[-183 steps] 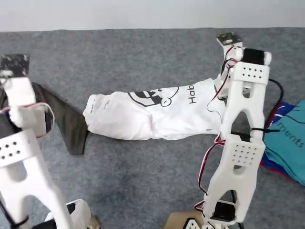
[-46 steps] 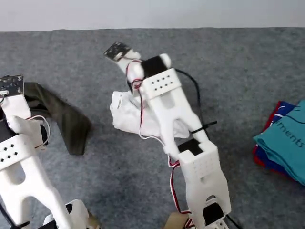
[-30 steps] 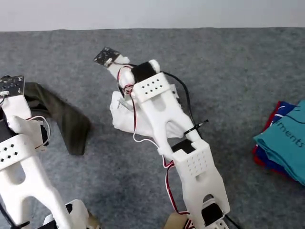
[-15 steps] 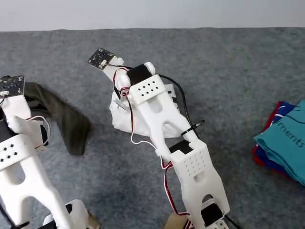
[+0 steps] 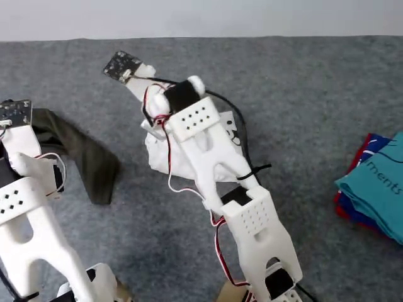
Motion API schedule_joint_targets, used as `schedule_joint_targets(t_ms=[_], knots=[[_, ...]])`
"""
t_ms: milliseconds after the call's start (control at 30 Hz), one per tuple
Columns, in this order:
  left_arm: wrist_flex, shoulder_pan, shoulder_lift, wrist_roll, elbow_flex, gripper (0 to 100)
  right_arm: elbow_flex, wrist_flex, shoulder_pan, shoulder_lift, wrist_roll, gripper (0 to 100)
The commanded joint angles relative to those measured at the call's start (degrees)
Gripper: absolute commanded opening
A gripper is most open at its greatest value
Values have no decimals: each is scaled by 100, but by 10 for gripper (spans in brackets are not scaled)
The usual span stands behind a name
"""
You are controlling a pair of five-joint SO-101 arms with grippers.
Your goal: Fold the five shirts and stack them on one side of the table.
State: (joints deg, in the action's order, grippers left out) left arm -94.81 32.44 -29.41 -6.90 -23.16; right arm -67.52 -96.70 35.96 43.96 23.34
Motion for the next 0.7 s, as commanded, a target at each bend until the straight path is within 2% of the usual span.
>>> schedule_joint_targets(t_ms=[0, 133, 267, 433, 667], knots=[[-35, -18, -167, -62, 57, 3, -422, -523, -365, -127, 193, 147], [-35, -18, -167, -62, 57, 3, -378, -620, -866, -154, 642, 3], [-35, -18, -167, -62, 57, 3, -343, -629, -1332, -154, 633, 9], [-35, -18, -167, -62, 57, 3, 396, -620, -1736, -119, 642, 10], [-35, -18, -167, -62, 57, 3, 1538, -497, -1648, -92, 642, 10]])
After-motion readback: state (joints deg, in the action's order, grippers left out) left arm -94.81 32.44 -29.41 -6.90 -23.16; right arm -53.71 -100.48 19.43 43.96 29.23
